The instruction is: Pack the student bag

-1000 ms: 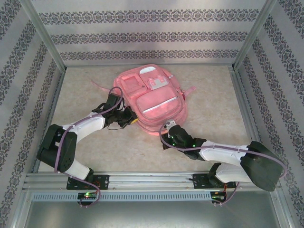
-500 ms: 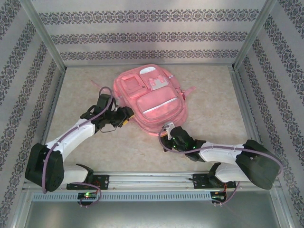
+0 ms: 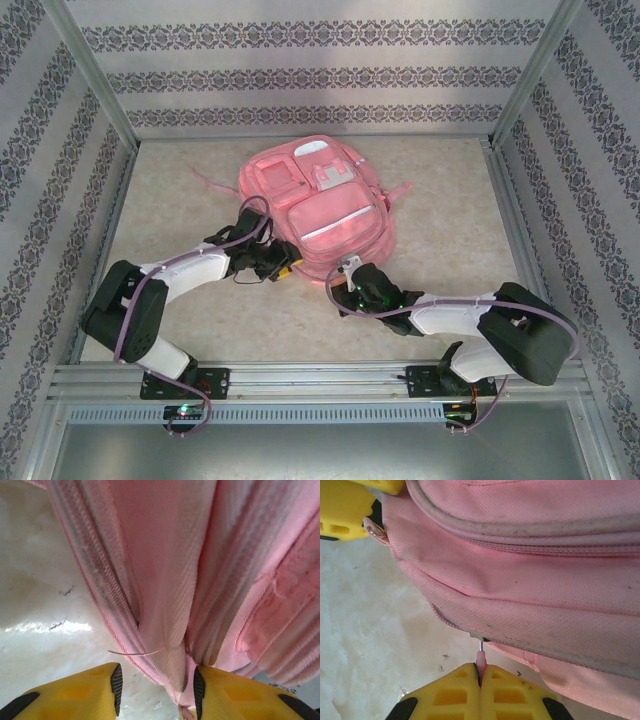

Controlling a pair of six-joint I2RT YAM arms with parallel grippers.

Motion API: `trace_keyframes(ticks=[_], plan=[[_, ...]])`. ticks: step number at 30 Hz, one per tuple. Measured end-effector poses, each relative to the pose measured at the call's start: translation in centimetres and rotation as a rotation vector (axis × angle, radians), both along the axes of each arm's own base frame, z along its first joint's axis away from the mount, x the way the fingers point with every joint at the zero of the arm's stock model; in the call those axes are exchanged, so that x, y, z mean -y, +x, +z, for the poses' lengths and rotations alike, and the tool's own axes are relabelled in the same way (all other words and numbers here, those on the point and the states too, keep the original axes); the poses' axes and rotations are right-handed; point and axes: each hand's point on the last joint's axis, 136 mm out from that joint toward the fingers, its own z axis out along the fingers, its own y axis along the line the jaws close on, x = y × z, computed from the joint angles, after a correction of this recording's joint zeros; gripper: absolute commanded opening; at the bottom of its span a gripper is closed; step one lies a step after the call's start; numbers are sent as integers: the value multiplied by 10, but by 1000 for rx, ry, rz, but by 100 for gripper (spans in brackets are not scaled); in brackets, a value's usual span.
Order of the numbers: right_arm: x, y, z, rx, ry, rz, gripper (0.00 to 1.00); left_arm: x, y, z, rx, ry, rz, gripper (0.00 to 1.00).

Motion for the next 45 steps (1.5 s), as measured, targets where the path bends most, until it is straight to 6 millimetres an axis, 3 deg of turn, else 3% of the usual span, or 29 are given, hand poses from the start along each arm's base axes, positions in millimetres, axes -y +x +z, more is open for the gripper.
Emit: trace_keyframes(ticks=[10,25,36,45], plan=[[2,0,1,0,-4,-6,0,9,17,-2,-8,9,-7,0],[-8,7,18,25,-26,26,0,-31,18,16,22,27,24,0],[-11,3,18,13,-24,56,0,-43,16,23,34,55,6,0],[-27,8,-4,-28,-74,97,0,-45,13,17,18,51,21,0]])
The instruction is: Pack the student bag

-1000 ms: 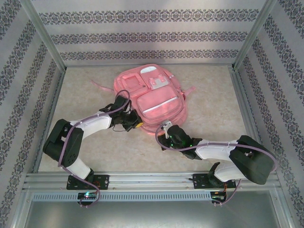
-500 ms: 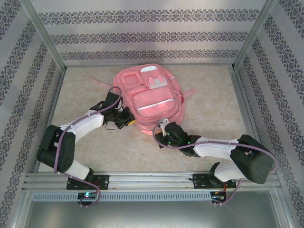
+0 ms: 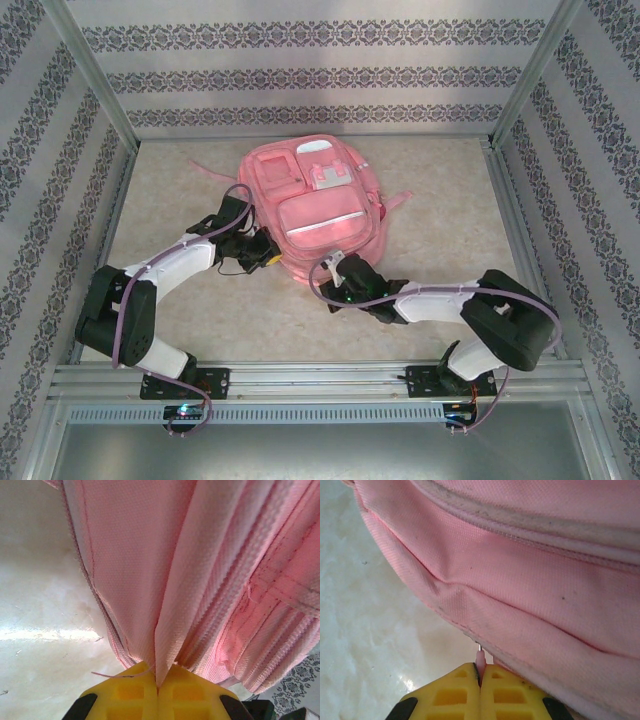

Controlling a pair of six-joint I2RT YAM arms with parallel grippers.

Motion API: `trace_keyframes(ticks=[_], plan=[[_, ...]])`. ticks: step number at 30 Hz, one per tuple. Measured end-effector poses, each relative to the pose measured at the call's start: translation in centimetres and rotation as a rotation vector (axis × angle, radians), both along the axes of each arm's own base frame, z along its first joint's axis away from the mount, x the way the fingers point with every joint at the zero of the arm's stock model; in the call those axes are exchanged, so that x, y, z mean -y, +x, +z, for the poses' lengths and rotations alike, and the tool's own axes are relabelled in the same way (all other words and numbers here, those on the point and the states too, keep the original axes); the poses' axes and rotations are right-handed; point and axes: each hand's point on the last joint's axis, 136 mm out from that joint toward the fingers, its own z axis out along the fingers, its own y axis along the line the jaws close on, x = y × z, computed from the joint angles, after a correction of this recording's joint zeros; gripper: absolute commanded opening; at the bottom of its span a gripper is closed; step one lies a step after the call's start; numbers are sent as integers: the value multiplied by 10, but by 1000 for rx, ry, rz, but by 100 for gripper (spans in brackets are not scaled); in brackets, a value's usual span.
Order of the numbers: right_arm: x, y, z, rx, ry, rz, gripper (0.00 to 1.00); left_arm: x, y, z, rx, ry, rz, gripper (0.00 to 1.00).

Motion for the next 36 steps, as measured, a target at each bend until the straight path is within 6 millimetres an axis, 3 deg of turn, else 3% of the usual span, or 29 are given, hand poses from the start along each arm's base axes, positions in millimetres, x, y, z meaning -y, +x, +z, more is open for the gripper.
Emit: trace_keyframes(ticks=[5,13,16,19,23,28,36], plan=[[-7,5,-5,-10,-7,-3,3,-2,1,0,2,7,14,0],[-9,7,-7,-16,-7,-7,20,-5,2,3,13,-4,38,0],[-10,7,-9,-24,-7,-7,22,-5,2,4,15,-8,44,0],[-11,7,-10,-25,-6,-6,19,-5,2,3,14,-12,50,0],[-10,7,-14,-37,-13,-10,0,-5,2,3,13,-15,54,0],[-8,5,-14,-36,-11,-10,0,-5,2,3,12,-15,54,0],[11,-3,-2,2,26,-28,0,-5,2,3,13,-21,58,0]])
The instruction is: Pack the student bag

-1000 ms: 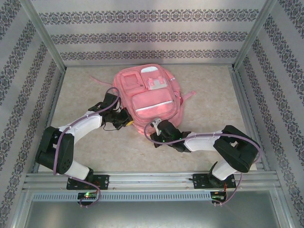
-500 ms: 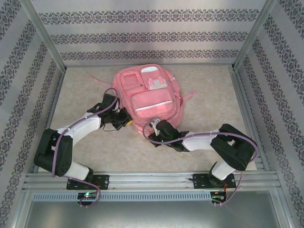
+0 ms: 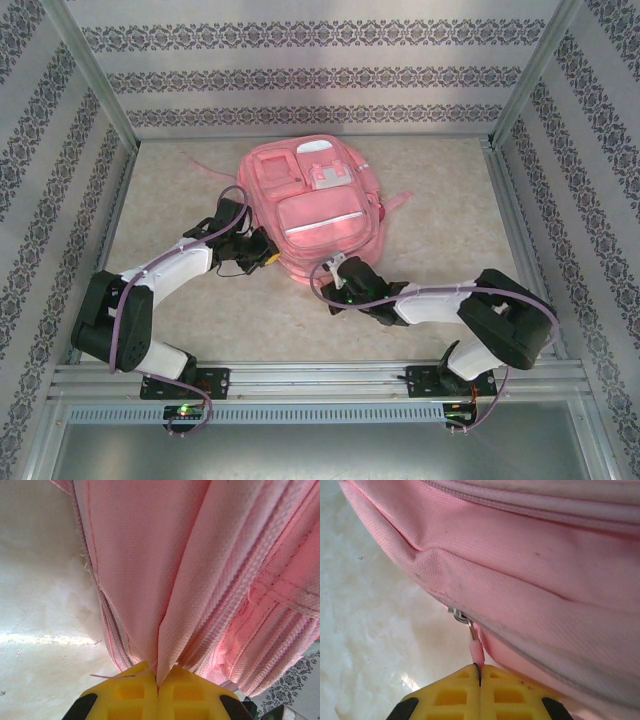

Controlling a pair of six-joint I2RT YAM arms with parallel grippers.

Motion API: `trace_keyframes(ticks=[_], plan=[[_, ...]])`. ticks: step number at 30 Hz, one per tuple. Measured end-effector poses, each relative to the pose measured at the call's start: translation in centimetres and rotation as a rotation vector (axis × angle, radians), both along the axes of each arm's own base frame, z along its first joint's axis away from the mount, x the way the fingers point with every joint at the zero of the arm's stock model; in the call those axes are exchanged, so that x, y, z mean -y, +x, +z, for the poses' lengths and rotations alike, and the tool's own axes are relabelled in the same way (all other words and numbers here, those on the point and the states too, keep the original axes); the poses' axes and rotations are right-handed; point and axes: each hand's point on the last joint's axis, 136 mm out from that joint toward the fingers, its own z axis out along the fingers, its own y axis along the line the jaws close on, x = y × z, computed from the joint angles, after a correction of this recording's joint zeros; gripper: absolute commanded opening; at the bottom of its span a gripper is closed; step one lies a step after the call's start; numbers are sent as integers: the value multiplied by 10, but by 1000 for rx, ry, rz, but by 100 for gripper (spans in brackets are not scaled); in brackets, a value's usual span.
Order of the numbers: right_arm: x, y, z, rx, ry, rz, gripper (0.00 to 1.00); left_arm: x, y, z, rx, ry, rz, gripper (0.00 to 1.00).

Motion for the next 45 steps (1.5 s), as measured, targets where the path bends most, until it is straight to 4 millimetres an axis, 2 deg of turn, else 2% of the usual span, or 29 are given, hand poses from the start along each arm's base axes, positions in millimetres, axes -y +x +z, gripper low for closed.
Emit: trace_keyframes(ticks=[5,8,12,15,20,26,38,42,45], plan=[[23,-10,-18,-15,-30,-22,0,-1,1,2,-1,-10,2,0],[22,-8,-18,2,-30,-20,0,-1,0,2,-3,-14,3,0],[18,-6,-17,9,-10,-14,19,-1,0,3,-7,-17,10,0],[10,-6,-7,43,60,5,33,0,0,3,-16,-24,20,0],[13,-15,-7,116,119,43,45,4,-1,4,-35,-41,38,0],[1,-10,4,211,154,74,47,14,-2,11,-43,-55,34,0],[1,10,-5,298,124,2,47,19,0,17,-51,-63,52,0],[3,13,-5,317,112,-9,45,22,0,18,-46,-64,56,0],[5,16,-5,326,103,-23,40,26,1,17,-45,-69,56,0]])
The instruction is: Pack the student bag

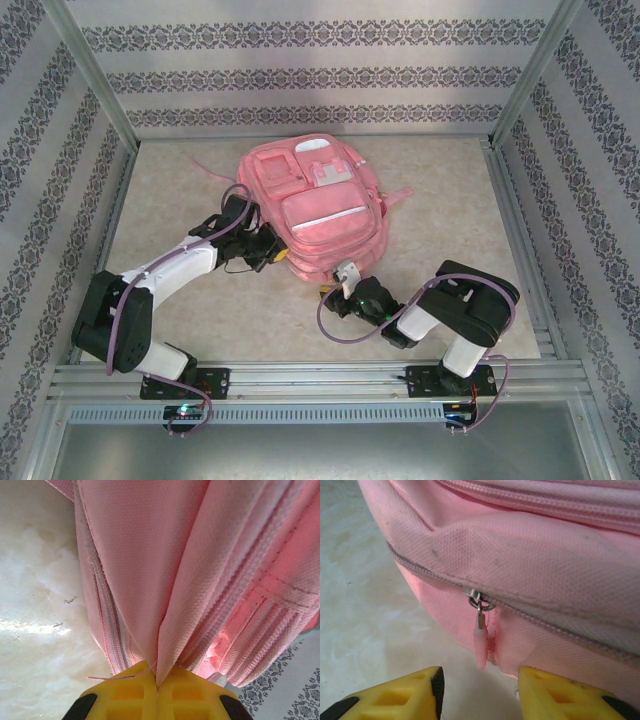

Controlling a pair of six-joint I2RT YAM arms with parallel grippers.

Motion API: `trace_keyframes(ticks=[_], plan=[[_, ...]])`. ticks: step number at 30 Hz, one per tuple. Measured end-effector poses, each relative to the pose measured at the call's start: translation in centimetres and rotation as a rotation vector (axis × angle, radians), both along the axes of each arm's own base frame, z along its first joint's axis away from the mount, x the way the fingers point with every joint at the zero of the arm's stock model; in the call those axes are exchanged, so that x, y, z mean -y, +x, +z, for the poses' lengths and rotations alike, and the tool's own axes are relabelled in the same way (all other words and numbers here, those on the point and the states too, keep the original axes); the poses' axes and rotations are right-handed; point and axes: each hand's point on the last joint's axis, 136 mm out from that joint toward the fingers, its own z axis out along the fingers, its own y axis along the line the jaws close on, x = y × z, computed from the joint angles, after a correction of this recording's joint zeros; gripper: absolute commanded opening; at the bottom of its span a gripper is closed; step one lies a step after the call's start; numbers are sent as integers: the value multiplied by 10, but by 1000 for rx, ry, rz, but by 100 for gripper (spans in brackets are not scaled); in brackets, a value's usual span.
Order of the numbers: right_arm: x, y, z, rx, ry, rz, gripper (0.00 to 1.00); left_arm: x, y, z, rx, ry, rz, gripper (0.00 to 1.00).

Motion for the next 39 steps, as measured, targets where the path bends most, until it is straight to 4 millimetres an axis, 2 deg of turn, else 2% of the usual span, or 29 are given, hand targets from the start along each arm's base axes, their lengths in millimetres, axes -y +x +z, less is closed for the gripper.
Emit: trace_keyframes(ticks=[5,10,12,15,20,25,30,35,39], plan=[[2,6,0,6,-6,-30,26,3,2,-2,-3,-8,8,0],[4,6,3,9,-3,-39,23,4,2,-2,-7,-19,12,0],[7,3,8,17,2,-36,26,7,2,-1,-10,-33,7,0],[11,-1,22,54,21,-24,35,18,2,-2,-18,-76,-12,0],[17,-6,37,105,19,-7,44,35,3,-2,-30,-147,-35,0],[25,-6,32,120,-30,-18,43,43,4,0,-30,-175,-43,0],[44,-2,23,117,-79,-71,41,45,6,0,-32,-193,-44,0],[60,4,23,123,-101,-119,42,49,7,-4,-43,-214,-49,0],[64,8,23,120,-107,-138,43,52,10,-6,-47,-226,-49,0]])
